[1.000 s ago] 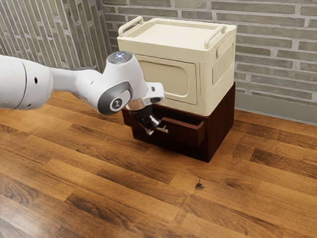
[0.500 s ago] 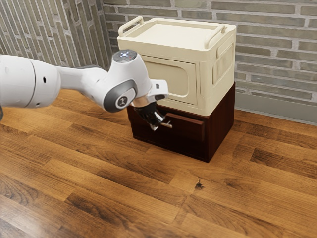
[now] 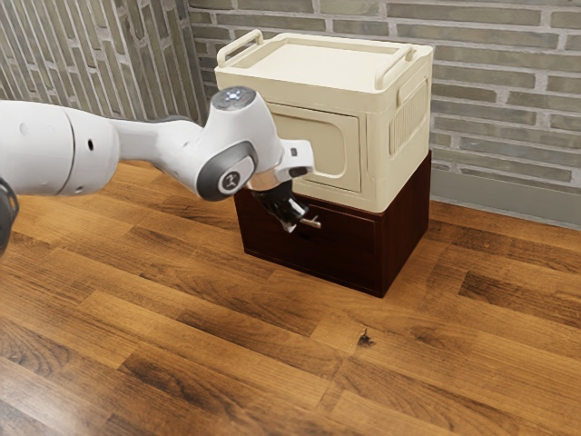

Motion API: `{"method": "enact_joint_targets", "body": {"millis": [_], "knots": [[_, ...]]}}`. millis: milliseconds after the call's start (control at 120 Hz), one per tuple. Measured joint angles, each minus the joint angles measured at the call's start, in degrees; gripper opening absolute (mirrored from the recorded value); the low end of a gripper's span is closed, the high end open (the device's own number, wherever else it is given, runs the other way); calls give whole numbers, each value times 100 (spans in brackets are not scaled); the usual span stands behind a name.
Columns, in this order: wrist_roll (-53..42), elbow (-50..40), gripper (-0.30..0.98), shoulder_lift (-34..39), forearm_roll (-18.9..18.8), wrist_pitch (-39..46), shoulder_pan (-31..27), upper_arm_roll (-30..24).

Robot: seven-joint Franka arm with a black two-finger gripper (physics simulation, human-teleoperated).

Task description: Push the drawer handle with one arm to close the drawer

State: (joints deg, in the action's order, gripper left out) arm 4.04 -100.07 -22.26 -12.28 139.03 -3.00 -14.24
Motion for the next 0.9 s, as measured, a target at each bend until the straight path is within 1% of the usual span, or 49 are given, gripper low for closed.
{"method": "enact_joint_targets", "body": {"millis": [283, 308, 350, 383, 408, 458, 525, 583, 658, 742, 817, 900], "knots": [[-9, 36, -9, -5, 36, -12, 18, 6], [-25, -17, -7, 91, 76, -43, 17, 5], [-10, -173, -9, 355, 93, -161, 18, 0], [14, -451, -9, 787, 193, -350, 55, -6], [32, -641, -9, 1112, 335, -523, 83, -11], [74, -1144, 2, 1884, 723, -884, 100, -49], [177, -1802, 17, 2960, 1125, -1414, 107, -122], [265, -1919, 29, 3468, 1410, -2043, 82, -130], [366, -1773, 41, 3614, 1664, -2800, 23, -116], [468, -1556, 50, 3614, 1846, -3474, -2, -135], [547, -1405, 55, 3509, 1890, -3882, -2, -148], [610, -1362, 60, 3428, 1878, -4150, 15, -159]]}}
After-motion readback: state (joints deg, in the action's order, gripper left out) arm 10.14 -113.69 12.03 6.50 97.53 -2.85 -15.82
